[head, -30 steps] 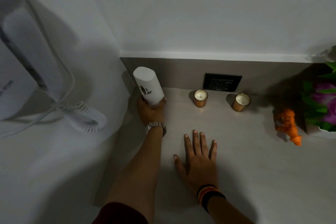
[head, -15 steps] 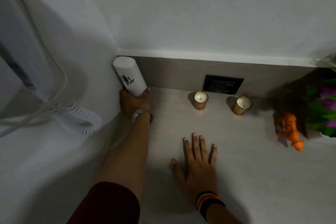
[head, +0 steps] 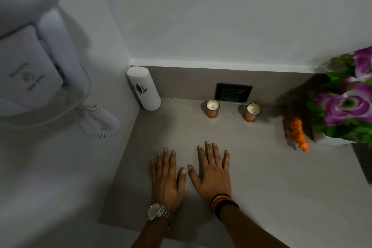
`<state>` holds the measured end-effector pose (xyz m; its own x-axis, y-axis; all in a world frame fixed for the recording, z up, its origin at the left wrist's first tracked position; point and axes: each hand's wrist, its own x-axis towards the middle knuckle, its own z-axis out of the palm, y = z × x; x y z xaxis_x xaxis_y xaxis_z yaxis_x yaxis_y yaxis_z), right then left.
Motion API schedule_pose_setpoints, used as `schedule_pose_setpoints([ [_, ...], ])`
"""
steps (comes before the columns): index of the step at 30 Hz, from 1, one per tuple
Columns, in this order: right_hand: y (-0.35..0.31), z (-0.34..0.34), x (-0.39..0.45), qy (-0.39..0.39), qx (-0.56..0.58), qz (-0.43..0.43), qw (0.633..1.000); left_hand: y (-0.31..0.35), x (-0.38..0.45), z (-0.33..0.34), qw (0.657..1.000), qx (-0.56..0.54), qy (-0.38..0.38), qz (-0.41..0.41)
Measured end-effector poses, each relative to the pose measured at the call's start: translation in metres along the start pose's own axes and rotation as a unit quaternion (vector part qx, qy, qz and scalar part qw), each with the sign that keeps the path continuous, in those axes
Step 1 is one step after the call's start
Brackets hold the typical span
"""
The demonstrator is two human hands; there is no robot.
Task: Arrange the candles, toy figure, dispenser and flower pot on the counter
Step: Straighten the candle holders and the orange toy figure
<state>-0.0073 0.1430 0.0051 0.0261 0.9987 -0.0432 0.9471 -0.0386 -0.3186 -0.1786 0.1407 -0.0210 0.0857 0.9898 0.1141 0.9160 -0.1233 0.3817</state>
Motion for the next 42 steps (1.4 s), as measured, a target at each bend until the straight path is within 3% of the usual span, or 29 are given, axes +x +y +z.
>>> schedule_pose_setpoints([
  [6, 0.001, 0.001, 0.0, 0.005, 0.006, -0.002, 1.0, -0.001, 0.002, 0.004, 0.996, 0.073, -0.043, 0.039],
  [9, 0.001, -0.007, 0.004, 0.041, 0.107, 0.027, 0.993, 0.001, 0.004, 0.004, 0.994, 0.082, -0.048, 0.051],
  [12, 0.006, -0.03, 0.03, 0.102, 0.287, 0.128, 0.944, 0.002, 0.005, 0.004, 0.994, 0.073, -0.056, 0.056],
  [15, 0.013, -0.053, 0.087, 0.129, 0.341, 0.179, 0.914, 0.001, 0.007, 0.003, 0.995, 0.061, -0.055, 0.054],
  [20, 0.029, -0.059, 0.155, 0.113, 0.334, 0.224, 0.909, 0.001, 0.005, 0.001, 0.996, 0.046, -0.049, 0.06],
  [24, 0.037, -0.052, 0.164, 0.129, 0.271, 0.201, 0.932, -0.001, 0.006, 0.001, 0.997, 0.031, -0.05, 0.055],
  [31, 0.041, -0.058, 0.16, 0.117, 0.283, 0.18, 0.935, 0.003, 0.007, -0.002, 0.997, 0.028, -0.051, 0.052],
  [36, 0.054, -0.068, 0.113, 0.163, 0.362, 0.237, 0.887, 0.003, 0.006, -0.002, 0.996, 0.038, -0.058, 0.051],
  [39, 0.074, -0.071, 0.083, 0.227, 0.366, 0.301, 0.851, 0.003, 0.006, 0.0, 0.997, 0.031, -0.054, 0.043],
  [42, 0.096, -0.078, 0.088, 0.236, 0.368, 0.332, 0.836, 0.001, 0.005, 0.001, 0.997, 0.032, -0.058, 0.04],
])
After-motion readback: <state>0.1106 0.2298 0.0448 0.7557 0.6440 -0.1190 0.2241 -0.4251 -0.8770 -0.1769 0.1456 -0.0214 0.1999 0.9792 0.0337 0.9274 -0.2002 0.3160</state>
